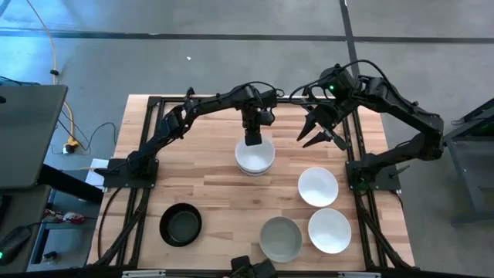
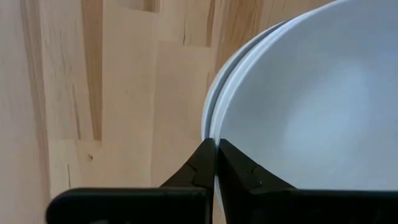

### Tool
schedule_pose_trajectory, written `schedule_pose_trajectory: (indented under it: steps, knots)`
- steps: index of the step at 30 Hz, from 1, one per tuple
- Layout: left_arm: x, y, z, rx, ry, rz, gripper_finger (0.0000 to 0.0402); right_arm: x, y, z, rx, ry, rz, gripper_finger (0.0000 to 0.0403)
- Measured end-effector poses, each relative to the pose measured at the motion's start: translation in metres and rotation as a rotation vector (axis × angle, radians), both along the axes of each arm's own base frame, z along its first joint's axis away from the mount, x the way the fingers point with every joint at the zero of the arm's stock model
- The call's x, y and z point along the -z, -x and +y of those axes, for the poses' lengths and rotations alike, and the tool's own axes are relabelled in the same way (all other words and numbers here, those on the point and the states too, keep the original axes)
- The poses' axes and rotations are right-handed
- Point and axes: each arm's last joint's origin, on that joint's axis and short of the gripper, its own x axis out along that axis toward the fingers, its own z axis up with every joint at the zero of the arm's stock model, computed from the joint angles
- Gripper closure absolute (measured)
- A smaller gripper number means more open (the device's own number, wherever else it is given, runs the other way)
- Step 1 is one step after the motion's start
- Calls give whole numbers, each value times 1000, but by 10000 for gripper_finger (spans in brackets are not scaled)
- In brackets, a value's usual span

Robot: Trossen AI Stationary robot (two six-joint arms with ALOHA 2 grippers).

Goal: Nest bowls inside each other
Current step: Stack the white bowl on top of the white bowl

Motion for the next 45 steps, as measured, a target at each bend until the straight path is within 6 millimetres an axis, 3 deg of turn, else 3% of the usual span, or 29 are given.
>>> schedule_pose_trajectory:
  steps: [5, 13, 20, 23, 32, 40, 45]
  knots:
    - [0, 0, 0, -13, 3, 3, 374, 0, 0, 0, -1, 2, -1, 293]
    - [-2, 0, -2, 16, -6, -6, 268, 0, 0, 0, -1, 1, 2, 293]
    - [-27, 0, -3, 53, -49, -71, 197, 1, 1, 0, -9, 5, 9, 293]
    - [-46, 7, -7, 78, -68, -105, 182, 2, 2, 1, -9, 1, 20, 293]
    - [-135, 61, -28, 59, -118, -198, 179, 7, 8, -2, 72, -77, 146, 293]
    - [-197, 102, -67, 42, -171, -308, 177, 12, 11, -9, 424, -148, 360, 293]
    - [-221, 120, -92, 66, -189, -363, 177, 18, 14, -13, 668, -156, 514, 293]
